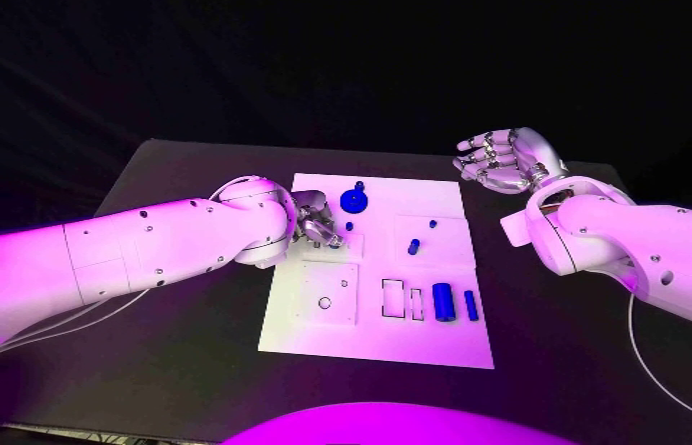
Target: Assemble the parts on the task board
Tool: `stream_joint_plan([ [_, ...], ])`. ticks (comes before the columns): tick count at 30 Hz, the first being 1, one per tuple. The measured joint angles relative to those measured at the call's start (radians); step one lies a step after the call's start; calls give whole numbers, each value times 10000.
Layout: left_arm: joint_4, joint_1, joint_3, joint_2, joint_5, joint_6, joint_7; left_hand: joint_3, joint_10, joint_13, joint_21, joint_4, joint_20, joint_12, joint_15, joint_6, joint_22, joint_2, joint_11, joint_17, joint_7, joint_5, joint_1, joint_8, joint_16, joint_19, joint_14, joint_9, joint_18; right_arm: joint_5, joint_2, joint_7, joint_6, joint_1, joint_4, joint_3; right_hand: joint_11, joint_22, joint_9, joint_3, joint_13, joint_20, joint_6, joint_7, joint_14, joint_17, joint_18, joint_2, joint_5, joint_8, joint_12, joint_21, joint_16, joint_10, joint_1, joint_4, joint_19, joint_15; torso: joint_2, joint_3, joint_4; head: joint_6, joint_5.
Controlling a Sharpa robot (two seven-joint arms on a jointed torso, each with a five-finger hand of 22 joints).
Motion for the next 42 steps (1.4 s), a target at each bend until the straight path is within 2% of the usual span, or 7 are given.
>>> stream_joint_plan([
  [2,-6,0,0,5,0,-1,-2,-176,0,0,0,94,-9,0,0,87,11,17,0,0,-82,0,-43,0,0,8,0,0,1,0,0,0,1,0,-2,0,0,-8,0,0,0,0,0,0,0,0,0,0,19,0,0,0,0,0,0,0,0,0,0,0,1,-1,0],
  [9,-44,1,0,44,3,-5,-3,-392,0,9,0,310,-8,0,0,135,10,42,0,-1,-106,-47,-90,1,-1,8,0,0,0,0,0,0,5,0,-9,0,0,-17,1,0,0,0,0,0,0,0,0,0,37,0,0,0,0,0,0,0,0,0,1,0,-1,1,-1],
  [30,-279,30,47,150,56,59,45,-470,-2,-47,0,335,-8,-1,1,137,8,114,1,-2,-103,-51,-17,-63,-4,7,0,2,0,0,-9,-8,16,0,-15,0,0,-16,2,0,0,0,0,0,0,2,0,0,37,0,0,0,0,0,0,0,0,0,0,5,-2,39,21],
  [39,-356,51,65,167,194,124,102,-562,-2,-135,-1,232,-8,-13,1,57,-24,325,2,-3,-23,-79,204,-66,-5,6,0,21,0,0,-15,-13,19,0,-16,0,0,-16,2,0,0,0,0,0,0,3,0,0,37,0,0,0,0,0,0,0,0,0,0,1,-2,32,34],
  [42,-359,57,69,166,291,163,109,-602,-94,-249,-1,192,-8,-129,1,-34,-94,261,43,-3,19,-83,366,-164,-5,6,0,42,1,0,-19,-15,20,0,-15,0,0,-16,2,0,0,0,0,0,0,3,0,0,37,0,0,0,0,0,0,0,0,0,2,0,-1,31,34],
])
